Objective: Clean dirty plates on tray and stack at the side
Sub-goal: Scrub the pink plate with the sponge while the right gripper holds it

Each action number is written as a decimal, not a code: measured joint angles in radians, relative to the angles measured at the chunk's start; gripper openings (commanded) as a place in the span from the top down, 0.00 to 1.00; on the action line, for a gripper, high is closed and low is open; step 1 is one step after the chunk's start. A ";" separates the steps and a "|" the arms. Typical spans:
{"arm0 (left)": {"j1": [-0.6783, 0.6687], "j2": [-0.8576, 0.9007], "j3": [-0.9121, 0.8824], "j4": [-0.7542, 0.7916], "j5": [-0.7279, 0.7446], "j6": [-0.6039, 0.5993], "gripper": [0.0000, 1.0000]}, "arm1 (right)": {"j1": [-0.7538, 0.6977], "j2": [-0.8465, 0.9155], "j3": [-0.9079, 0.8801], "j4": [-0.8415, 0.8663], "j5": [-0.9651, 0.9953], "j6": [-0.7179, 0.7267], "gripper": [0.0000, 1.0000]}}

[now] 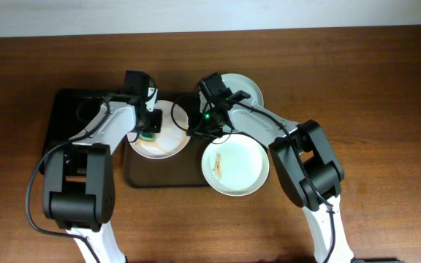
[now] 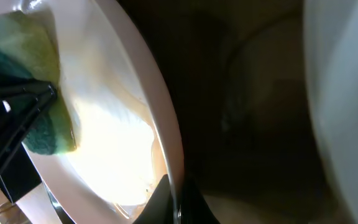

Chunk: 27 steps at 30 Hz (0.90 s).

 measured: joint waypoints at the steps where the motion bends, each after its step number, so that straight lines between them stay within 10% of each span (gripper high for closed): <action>1: 0.000 0.000 0.000 0.008 0.016 -0.007 0.99 | 0.000 0.000 0.000 -0.005 0.002 0.011 0.96; 13: 0.090 0.019 0.031 -0.263 0.470 0.140 0.99 | 0.010 -0.001 0.045 -0.106 0.090 -0.010 0.96; 20: 0.145 0.021 0.055 -0.096 0.099 0.030 0.99 | 0.025 -0.001 0.045 -0.094 0.090 -0.008 0.96; 27: 0.008 0.025 0.051 0.042 0.304 0.011 0.99 | 0.023 -0.001 0.045 -0.098 0.094 -0.013 0.96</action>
